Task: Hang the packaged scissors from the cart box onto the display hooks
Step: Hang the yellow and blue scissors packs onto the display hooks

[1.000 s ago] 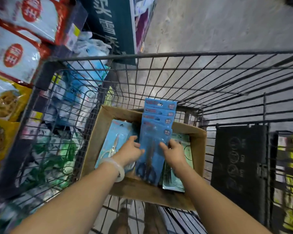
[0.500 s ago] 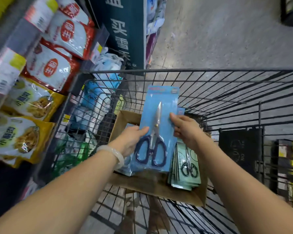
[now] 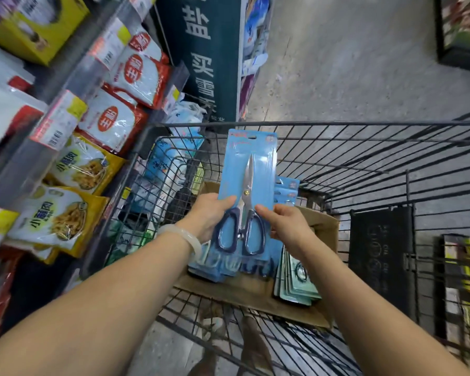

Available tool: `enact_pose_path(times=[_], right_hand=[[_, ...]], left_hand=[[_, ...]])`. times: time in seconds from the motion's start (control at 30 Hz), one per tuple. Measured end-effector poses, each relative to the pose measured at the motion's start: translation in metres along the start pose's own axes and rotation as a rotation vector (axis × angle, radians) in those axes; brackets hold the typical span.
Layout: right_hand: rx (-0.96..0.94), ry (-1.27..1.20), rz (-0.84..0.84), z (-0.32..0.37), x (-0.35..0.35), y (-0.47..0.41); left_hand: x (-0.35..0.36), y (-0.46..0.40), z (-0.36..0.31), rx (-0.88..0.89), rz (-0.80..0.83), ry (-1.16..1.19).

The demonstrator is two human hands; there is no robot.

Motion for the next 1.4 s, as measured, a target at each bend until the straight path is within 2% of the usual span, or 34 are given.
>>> enact_pose_path(times=[0.17,0.3,0.37,0.5,0.73,1.07,1.27,1.4], right_hand=[[-0.035,0.013,0.012,0.005,0.000,0.013],[0.063,-0.387,0.235,0.001,0.005,0.036],[0.128,-0.432,0.278,-0.008,0.007,0.051],[0.137,-0.466,0.213,-0.023,0.016,0.067],[0.070,-0.602,0.122,-0.017,0.038,0.086],[-0.110,-0.540,0.108,0.010,0.059,0.100],[-0.258,-0.481,0.127,0.029,0.072,0.112],[-0.286,-0.419,0.142,0.034,0.074,0.117]], left_hand=[[0.003,0.007,0.000,0.043,-0.047,-0.025],[0.004,0.012,-0.003,0.074,-0.111,0.059],[0.000,0.011,-0.005,0.083,-0.180,0.068],[-0.006,0.015,-0.006,0.125,-0.249,0.062],[-0.004,0.035,-0.012,0.194,-0.231,0.070],[-0.023,0.067,-0.039,0.298,-0.133,0.160],[-0.033,0.083,-0.055,0.361,-0.130,0.177],[-0.038,0.088,-0.059,0.365,-0.163,0.121]])
Point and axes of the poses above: each hand's wrist, its own y-axis away from the middle knuckle, its own x-axis out of the palm, z = x × y, the point moved 2 cm from there along -y, towards the middle knuckle, and after that the axes turned 4 degrees about z, right-handed, at the moved point
